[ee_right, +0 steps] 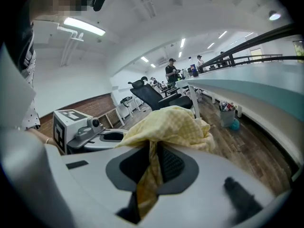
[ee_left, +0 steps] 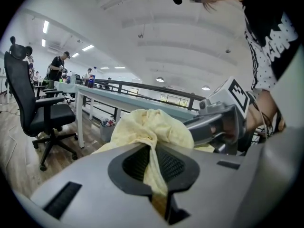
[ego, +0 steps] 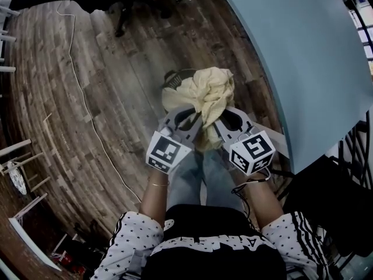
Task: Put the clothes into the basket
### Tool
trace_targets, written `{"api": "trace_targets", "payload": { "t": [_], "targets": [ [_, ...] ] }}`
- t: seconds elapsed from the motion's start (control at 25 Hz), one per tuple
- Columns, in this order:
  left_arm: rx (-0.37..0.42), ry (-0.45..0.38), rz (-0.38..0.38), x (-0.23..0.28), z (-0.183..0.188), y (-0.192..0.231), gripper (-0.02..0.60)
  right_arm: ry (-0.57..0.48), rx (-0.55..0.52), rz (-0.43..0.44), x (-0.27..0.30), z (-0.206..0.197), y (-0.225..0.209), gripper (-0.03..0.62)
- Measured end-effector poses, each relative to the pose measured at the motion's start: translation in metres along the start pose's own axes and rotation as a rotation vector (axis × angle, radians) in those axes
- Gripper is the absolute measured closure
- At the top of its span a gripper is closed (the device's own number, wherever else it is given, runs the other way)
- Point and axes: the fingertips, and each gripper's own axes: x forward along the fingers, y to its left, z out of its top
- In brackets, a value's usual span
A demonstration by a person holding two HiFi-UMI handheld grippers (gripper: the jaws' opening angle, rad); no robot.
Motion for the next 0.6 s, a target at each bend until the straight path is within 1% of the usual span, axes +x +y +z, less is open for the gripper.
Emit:
{"api": "trace_targets", "payload": {
  "t": [0.28, 0.48, 0.6],
  "targets": [
    [-0.016, 0.026, 0.009, 0.008, -0.015, 0.01, 0.557, 0.018, 0.009, 0.0, 0.012, -0.011, -0.009, 0.548],
    [-0.006, 0.043, 0.01, 0.007, -0.018, 0.018, 0.555, 0.025, 0.022, -0.003, 0.018, -0.011, -0.008, 0.548],
    [0.016, 0.066, 0.023, 0.011, -0.022, 0.018, 0.555, 0.035, 0.021, -0.012, 0.018, -0.015, -0.013, 0.548]
  ]
}}
